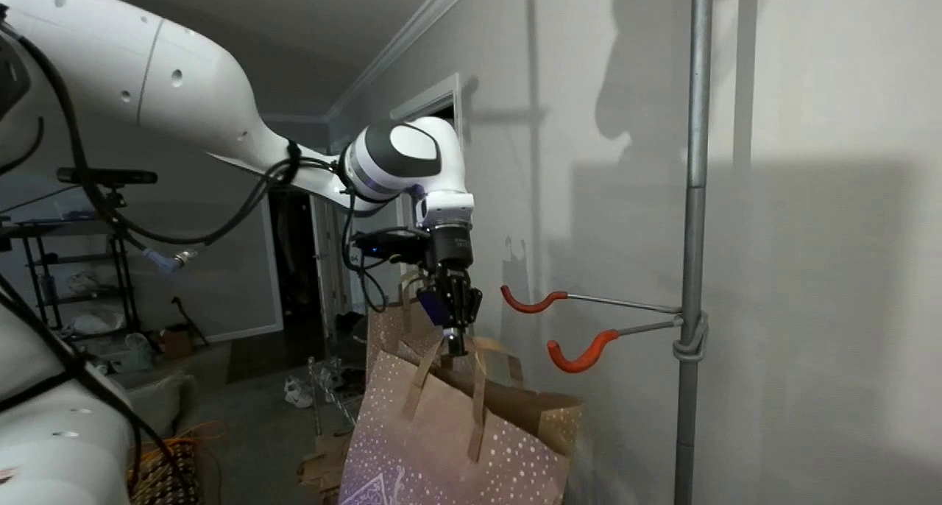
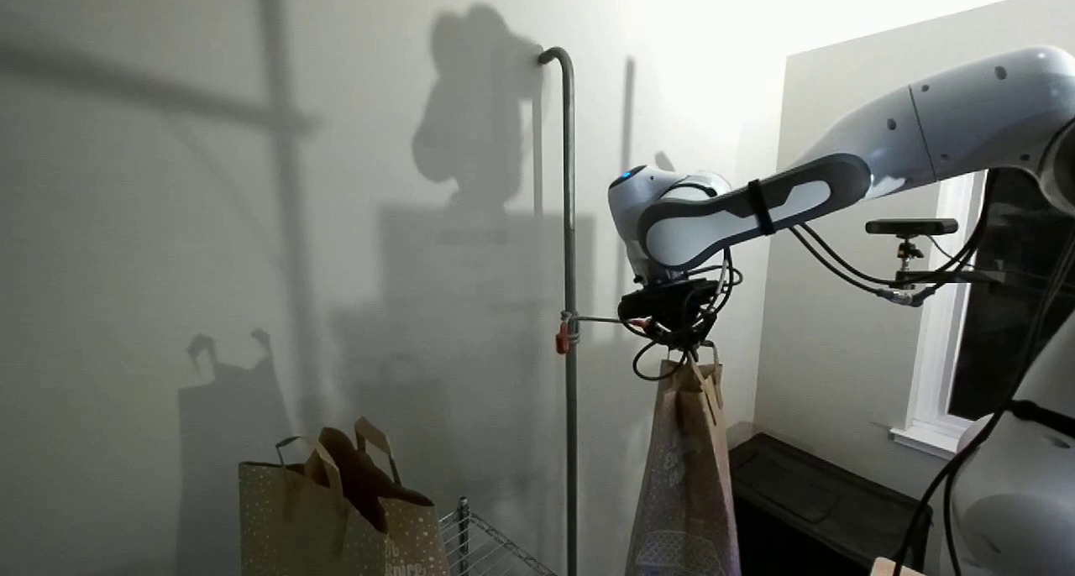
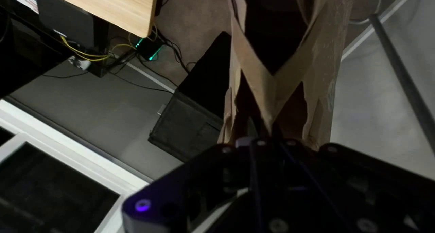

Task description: Put the right bag on the top of the rack

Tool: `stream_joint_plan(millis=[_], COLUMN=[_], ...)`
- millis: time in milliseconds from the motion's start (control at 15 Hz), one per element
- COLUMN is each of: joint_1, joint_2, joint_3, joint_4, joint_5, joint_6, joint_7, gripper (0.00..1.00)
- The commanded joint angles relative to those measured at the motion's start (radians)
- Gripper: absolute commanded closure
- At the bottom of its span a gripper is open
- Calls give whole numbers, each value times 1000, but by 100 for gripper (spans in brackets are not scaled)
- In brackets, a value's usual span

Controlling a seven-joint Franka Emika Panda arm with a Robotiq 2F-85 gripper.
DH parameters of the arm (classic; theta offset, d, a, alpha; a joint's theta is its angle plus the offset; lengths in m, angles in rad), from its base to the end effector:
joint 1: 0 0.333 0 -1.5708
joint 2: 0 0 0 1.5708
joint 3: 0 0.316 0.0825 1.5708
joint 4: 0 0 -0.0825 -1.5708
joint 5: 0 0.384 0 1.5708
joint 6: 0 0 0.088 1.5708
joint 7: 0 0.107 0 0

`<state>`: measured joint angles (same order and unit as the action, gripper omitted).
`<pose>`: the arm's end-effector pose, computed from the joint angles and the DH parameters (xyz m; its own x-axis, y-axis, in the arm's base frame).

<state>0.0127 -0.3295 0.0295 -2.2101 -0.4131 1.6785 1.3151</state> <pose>0.4351 -0.0196 0.5058 0.4006 -0.8566 0.3252 -0.9024 -0.3074 0.3019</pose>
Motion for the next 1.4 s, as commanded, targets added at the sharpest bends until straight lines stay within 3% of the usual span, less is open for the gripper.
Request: stream_joint_plan(millis=[0, 267, 667, 1333], joint_1=[29, 77, 115, 157], joint_2=[-24, 64, 160, 246], joint_3=[56, 125, 142, 160], joint_4=[41, 152, 238, 379], joint_5=[41, 63, 132, 293], joint_6=[27, 97, 208, 167], joint_7=[-120, -195, -425, -897], gripper=[98, 98, 98, 98])
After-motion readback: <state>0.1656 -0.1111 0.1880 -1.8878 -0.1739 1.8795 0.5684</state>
